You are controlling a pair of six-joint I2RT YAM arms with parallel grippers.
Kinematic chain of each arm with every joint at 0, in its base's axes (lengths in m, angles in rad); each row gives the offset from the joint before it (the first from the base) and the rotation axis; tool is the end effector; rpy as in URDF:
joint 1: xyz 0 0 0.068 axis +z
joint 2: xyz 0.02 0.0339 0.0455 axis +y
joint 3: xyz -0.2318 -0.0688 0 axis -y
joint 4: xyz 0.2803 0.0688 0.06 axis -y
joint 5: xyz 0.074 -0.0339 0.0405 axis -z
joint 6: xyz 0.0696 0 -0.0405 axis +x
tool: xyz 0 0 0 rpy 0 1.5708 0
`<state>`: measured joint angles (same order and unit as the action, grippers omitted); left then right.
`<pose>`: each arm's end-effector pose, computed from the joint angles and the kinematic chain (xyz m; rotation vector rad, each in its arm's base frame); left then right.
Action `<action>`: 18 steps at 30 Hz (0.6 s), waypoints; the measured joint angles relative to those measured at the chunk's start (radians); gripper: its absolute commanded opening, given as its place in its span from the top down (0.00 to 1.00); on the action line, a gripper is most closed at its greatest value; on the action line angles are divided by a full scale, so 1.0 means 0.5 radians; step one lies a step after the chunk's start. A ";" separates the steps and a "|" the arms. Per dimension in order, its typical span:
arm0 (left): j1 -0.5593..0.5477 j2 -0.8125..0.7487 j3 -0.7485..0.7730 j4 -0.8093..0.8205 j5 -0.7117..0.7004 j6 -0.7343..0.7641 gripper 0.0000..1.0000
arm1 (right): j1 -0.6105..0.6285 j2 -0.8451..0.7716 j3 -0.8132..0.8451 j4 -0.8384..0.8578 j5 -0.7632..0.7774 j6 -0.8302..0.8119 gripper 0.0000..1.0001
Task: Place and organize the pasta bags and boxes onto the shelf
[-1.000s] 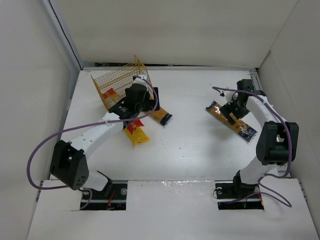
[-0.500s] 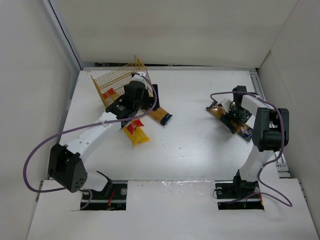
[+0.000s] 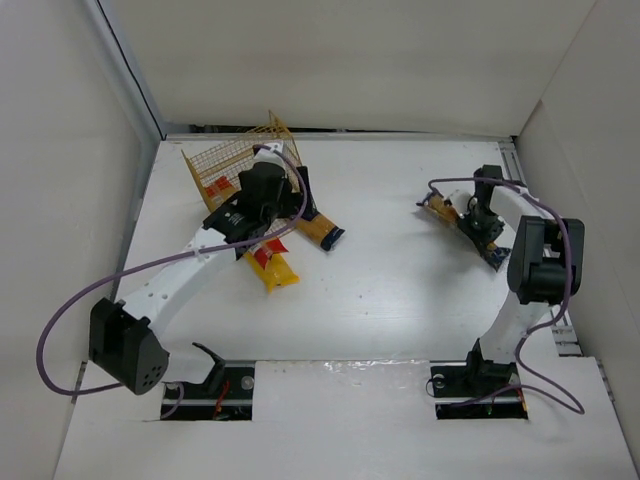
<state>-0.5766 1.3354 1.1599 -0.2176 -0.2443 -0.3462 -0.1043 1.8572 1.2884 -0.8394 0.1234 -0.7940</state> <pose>0.3304 -0.1948 0.2948 0.0658 1.9686 -0.3679 0.3742 -0.0478 0.0943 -1.0121 2.8627 -0.2764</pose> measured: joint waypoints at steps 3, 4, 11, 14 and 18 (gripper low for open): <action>0.000 -0.115 -0.013 -0.019 -0.040 -0.050 0.00 | 0.019 -0.063 -0.053 0.188 -0.098 0.024 1.00; 0.000 -0.162 -0.020 -0.031 -0.052 -0.069 0.00 | 0.037 -0.095 -0.086 0.246 -0.139 0.053 1.00; 0.000 -0.505 -0.195 -0.117 -0.151 -0.283 0.00 | 0.123 -0.773 -0.406 0.633 -0.603 0.335 1.00; 0.000 -0.632 -0.282 -0.188 -0.177 -0.384 0.00 | 0.244 -1.025 -0.440 0.745 -0.648 0.462 1.00; 0.000 -0.761 -0.354 -0.269 -0.216 -0.497 0.00 | 0.550 -1.179 -0.551 0.900 -0.555 0.627 1.00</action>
<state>-0.5766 0.9546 0.9829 -0.3519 -0.3523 -0.5949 0.1707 1.2678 1.0130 -0.3893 -0.1543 -0.4805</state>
